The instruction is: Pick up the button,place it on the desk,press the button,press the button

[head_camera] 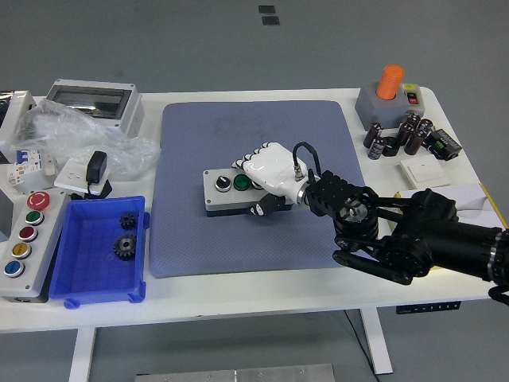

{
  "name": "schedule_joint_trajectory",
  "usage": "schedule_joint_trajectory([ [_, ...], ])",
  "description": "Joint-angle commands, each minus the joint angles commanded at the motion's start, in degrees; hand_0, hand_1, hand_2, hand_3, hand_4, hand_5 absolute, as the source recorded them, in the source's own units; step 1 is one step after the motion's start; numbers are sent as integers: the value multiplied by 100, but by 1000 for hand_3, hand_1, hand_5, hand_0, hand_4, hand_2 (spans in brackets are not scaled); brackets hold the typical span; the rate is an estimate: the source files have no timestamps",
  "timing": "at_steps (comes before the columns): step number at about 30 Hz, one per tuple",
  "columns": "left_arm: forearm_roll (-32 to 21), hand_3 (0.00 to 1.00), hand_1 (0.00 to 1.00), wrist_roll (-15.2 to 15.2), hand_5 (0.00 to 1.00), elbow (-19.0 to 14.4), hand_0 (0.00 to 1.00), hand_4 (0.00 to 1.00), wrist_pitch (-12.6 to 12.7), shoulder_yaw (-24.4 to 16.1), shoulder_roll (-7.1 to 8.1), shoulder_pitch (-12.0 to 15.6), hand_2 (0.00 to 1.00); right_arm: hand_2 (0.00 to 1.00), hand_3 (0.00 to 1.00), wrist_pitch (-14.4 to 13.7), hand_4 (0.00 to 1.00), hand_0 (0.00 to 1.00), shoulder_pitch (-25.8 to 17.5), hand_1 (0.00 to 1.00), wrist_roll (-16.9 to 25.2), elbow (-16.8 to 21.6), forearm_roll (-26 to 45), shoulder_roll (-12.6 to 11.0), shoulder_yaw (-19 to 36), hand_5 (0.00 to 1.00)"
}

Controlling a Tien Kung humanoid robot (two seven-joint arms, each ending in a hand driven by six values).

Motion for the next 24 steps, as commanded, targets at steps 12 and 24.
schedule_joint_trajectory([
  [12, -11, 614, 633, -14, 365, 1, 622, 642, -6, 10, 3, -3, 577, 861, 959, 98, 998, 743, 3, 732, 61, -23, 289, 9, 79, 444],
  [24, 8, 612, 634, -32, 359, 0, 621, 631, 11, -5, -2, -2, 574, 918, 998, 186, 998, 719, 3, 703, 7, 118, 703, -68, 154, 627],
])
